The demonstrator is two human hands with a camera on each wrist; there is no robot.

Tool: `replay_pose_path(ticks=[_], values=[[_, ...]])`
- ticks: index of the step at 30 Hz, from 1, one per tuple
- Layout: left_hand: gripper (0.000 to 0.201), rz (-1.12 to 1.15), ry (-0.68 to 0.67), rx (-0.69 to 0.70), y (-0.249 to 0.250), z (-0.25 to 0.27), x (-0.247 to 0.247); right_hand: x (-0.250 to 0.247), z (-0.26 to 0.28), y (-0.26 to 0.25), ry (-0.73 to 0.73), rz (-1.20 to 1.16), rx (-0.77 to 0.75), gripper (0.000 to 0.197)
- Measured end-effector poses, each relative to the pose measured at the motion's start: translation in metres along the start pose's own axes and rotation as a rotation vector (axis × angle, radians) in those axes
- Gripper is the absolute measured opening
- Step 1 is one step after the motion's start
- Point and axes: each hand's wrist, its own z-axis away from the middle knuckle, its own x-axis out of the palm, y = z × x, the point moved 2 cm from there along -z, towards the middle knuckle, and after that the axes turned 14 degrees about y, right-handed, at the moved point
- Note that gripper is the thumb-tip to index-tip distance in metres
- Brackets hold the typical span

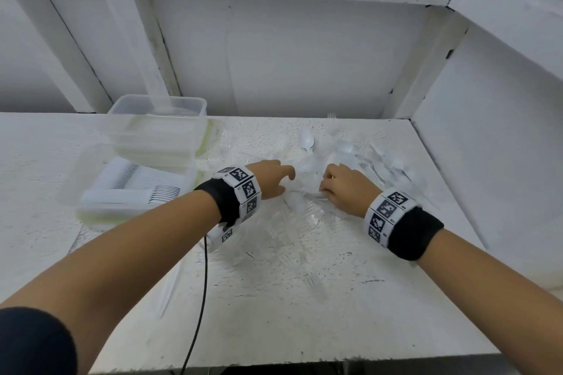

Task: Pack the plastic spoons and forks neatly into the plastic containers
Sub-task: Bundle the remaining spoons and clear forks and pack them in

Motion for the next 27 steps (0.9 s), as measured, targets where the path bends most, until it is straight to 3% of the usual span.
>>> replay_pose_path(ticks=[5, 10, 14, 16, 18, 20, 22, 24, 27], values=[[0.032, 0.047, -0.015, 0.016, -0.006, 0.016, -0.004, -0.021, 0.019, -0.002, 0.05, -0.274, 0.145, 0.018], [0.029, 0.053, -0.019, 0.035, -0.011, 0.031, -0.01, -0.052, 0.032, -0.001, 0.133, -0.608, 0.379, 0.023], [0.028, 0.251, 0.197, 0.007, -0.011, 0.033, -0.026, -0.081, 0.026, -0.004, 0.3, -0.672, 0.364, 0.022], [0.038, 0.443, 0.298, 0.02, -0.002, 0.035, -0.035, -0.095, 0.018, -0.011, 0.372, -0.718, 0.323, 0.024], [0.048, 0.618, 0.309, 0.02, 0.01, 0.036, -0.043, -0.107, 0.007, -0.022, 0.399, -0.749, 0.291, 0.023], [0.036, 0.706, 0.309, 0.02, 0.02, 0.036, -0.045, -0.114, -0.007, -0.033, 0.384, -0.818, 0.259, 0.021], [0.015, 0.795, 0.347, -0.021, 0.022, 0.036, -0.046, -0.115, -0.023, -0.042, 0.366, -0.942, 0.258, 0.021], [0.017, 0.845, 0.368, -0.124, 0.015, 0.038, -0.046, -0.109, -0.041, -0.043, 0.352, -1.076, 0.343, 0.026], [0.024, 0.692, 0.337, -0.261, -0.006, 0.044, -0.048, -0.088, -0.07, -0.026, 0.27, -1.088, 0.545, 0.03]])
